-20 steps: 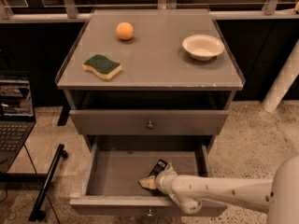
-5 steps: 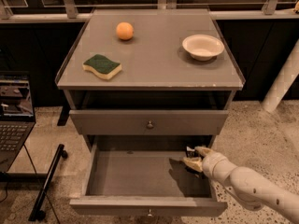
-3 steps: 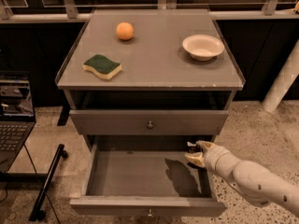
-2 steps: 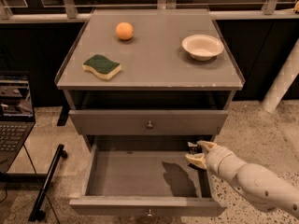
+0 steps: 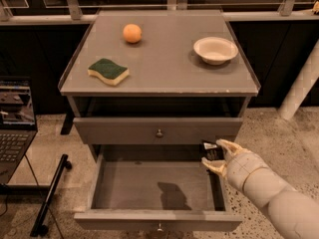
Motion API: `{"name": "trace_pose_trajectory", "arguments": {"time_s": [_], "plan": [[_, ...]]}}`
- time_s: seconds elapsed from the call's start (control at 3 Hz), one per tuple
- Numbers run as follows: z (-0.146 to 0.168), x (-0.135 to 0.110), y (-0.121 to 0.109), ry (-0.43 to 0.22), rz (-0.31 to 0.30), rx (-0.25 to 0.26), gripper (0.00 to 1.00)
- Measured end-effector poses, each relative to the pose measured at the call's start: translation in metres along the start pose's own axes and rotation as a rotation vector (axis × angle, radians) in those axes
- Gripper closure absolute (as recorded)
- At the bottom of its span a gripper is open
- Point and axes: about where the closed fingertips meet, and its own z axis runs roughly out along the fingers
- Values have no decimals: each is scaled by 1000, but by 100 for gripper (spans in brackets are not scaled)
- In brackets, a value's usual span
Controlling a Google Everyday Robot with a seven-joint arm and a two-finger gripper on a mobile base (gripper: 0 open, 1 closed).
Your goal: Pick rxbar chocolate from middle drawer and place on counter
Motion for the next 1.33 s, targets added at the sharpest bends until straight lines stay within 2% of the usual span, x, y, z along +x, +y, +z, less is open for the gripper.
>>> {"name": "trace_pose_trajectory", "arguments": {"time_s": [0.33,0.67,1.0,1.33], "plan": [[-31,-52,-32,-66,-75,92,100],[-44,-70,-40,-94,-83,126,100],[-43,-69,-39,-92,-82,124,100],[-43,-79,-55,-114,-108,102,100]]}}
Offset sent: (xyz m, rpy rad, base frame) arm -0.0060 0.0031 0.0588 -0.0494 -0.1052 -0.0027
